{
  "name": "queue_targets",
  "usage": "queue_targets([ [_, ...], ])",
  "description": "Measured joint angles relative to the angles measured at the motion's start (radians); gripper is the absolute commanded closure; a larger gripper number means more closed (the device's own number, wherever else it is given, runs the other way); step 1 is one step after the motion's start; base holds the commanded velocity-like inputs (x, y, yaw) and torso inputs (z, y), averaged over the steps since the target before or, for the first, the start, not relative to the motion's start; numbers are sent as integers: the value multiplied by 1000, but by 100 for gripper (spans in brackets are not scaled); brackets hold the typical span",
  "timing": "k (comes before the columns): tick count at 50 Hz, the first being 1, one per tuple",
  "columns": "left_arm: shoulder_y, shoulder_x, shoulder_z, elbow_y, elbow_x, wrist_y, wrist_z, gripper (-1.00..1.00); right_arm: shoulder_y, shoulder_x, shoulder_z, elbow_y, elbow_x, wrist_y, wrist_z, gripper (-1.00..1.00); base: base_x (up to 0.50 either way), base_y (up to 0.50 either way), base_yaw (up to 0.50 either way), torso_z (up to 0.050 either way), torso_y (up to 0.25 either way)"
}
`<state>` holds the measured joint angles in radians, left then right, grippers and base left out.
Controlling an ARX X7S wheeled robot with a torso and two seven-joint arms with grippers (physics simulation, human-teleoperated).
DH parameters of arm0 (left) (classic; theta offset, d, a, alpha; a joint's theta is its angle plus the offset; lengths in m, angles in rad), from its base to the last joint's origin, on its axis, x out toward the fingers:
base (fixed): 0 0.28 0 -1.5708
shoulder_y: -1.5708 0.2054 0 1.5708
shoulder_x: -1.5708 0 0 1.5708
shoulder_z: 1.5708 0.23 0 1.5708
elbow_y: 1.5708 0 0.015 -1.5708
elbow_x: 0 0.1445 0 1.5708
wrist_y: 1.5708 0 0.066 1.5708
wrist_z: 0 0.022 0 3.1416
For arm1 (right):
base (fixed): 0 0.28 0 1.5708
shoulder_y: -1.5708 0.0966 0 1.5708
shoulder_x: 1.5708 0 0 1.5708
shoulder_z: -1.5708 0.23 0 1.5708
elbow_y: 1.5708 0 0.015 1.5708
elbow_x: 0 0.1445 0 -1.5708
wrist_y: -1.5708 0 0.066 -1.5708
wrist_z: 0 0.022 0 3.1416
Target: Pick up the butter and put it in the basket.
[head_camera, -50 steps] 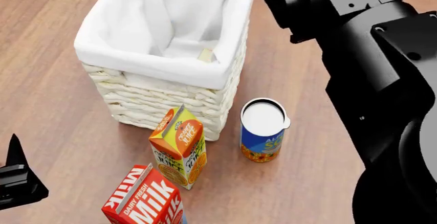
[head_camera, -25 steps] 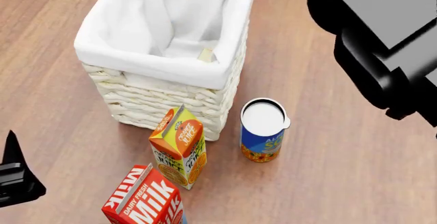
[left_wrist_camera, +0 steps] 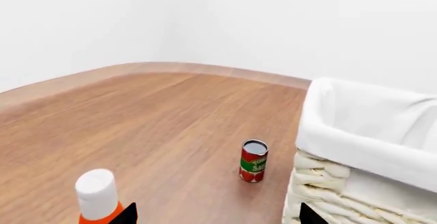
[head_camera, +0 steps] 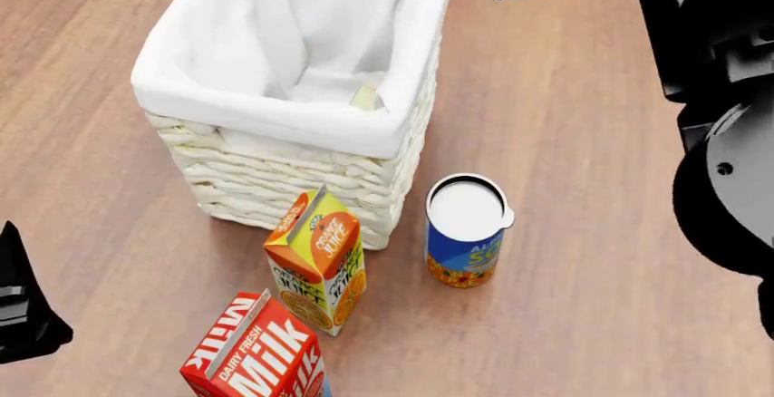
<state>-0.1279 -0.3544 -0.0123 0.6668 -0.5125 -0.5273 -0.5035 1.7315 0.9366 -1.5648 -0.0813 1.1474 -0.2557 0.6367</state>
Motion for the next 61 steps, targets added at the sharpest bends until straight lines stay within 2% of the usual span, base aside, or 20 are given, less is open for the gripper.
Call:
queue_targets([
  [19,8,-11,-24,23,-35,28,19,-100,-148,241,-85,-344,-211,-30,251,-100,0,0,0,0,0],
  [34,32,-17,-78,68,-78,100,53,-100,-275,343,-162,-581,-440,-11,461,-100,0,0,0,0,0],
  [51,69,-45,-168,156,-138,149,54,-100,-454,343,-279,-789,-754,158,715,-100,0,0,0,0,0],
  [61,123,-79,-287,236,-234,184,44,-100,-467,316,-383,-899,-899,300,830,-100,0,0,0,0,0],
])
